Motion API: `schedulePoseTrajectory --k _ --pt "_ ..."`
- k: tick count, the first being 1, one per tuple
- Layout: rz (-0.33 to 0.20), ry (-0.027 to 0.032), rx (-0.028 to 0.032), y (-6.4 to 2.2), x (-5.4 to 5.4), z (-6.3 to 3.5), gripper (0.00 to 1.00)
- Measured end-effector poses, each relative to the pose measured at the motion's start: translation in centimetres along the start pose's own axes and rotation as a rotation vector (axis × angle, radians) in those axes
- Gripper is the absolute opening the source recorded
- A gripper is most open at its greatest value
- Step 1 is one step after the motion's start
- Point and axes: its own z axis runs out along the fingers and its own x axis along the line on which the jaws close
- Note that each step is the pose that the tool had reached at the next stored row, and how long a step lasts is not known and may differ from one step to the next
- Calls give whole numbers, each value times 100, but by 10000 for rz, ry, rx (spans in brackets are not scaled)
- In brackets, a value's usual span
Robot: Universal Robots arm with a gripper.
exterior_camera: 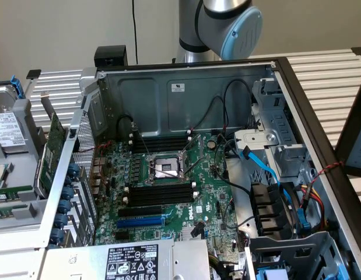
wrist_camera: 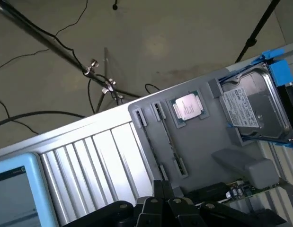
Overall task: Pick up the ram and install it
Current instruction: 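Pick up the ram and move it above insertion slot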
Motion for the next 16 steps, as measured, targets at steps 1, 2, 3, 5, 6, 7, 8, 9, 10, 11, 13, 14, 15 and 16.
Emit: schedulePoseTrajectory --k 1,2,3,5,6,7,8,9,10,11,13,14,15,16 --pt "-168 5 2 0 0 1 11" --pt "-354 11 3 0 0 1 11" --pt "-544 17 5 0 0 2 11" --pt "-909 29 7 0 0 4 11" --pt "-1088 35 6 0 0 5 11" --pt "-1263 41 7 0 0 6 11" --pt "-1442 47 9 0 0 6 11" --pt "-1623 52 14 0 0 7 11" --pt "-1807 55 29 0 -1 8 11" --pt "-1983 52 66 0 -1 11 11" --pt "-2197 30 191 0 -1 17 11" --pt "-2263 16 272 0 -1 20 11" --pt "-2291 8 314 0 -2 23 11" --pt "-2299 7 321 -1 -2 23 11"
